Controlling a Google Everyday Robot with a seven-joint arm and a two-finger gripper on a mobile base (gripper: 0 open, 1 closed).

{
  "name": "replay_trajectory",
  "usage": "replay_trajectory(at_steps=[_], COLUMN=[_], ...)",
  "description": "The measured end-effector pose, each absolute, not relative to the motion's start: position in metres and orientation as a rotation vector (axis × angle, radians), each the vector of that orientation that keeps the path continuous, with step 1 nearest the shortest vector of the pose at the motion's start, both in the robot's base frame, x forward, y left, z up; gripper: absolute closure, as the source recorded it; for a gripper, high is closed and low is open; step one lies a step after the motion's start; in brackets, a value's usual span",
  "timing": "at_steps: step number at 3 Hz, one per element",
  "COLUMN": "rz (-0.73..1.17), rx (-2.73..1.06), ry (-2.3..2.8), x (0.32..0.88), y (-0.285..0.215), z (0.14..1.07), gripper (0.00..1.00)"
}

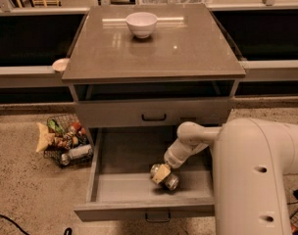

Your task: Place 7up can into middle drawer

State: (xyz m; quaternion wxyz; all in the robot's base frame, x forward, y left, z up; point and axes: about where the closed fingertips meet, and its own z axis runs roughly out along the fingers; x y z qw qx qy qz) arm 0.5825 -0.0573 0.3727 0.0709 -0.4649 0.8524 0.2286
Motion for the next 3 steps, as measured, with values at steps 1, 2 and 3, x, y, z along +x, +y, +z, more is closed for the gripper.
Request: replay_trajectory(at_steps=[1, 2, 3], rz=[0.697, 0.739, 0.75], rx=[-1.38, -1.345, -1.324], ry=[2.511, 2.416, 2.321], x=[0.579, 0.572, 0.559], y=[-0.063, -0.077, -0.099], z=[0.395, 0.435, 0.478], gripper=[0.0, 0.0, 0.0])
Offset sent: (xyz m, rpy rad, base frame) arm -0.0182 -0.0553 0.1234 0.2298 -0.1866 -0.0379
